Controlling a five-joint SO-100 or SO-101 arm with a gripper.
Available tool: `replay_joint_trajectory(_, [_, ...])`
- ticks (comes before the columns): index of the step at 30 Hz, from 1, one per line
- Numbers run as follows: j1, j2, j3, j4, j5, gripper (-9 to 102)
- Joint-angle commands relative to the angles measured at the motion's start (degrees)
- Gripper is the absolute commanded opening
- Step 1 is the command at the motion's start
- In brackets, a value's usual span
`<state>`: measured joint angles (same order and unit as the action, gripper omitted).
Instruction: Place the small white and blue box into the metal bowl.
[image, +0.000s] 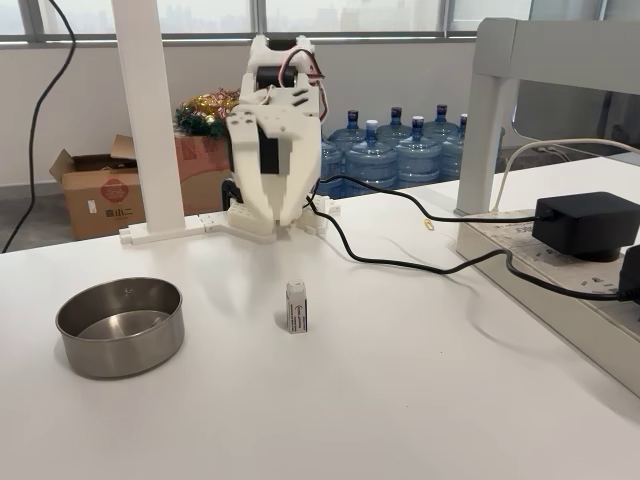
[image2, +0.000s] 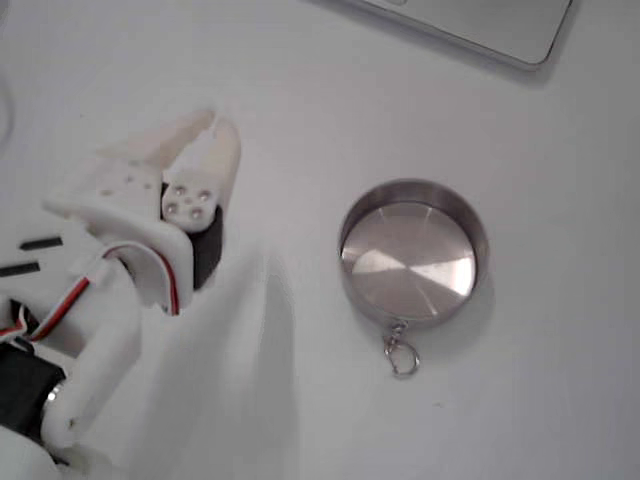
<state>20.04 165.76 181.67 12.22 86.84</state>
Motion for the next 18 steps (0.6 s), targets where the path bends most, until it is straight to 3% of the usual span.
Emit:
replay_joint_trajectory(1, [-0.70, -2.46, 3.34, -2.20, -0.26, 1])
replay_joint_trajectory(10, [-4.48, 0.70, 3.52, 4.22, -0.35, 1])
replay_joint_trajectory(18, [-4.66, 3.96, 3.60, 3.60, -0.35, 0])
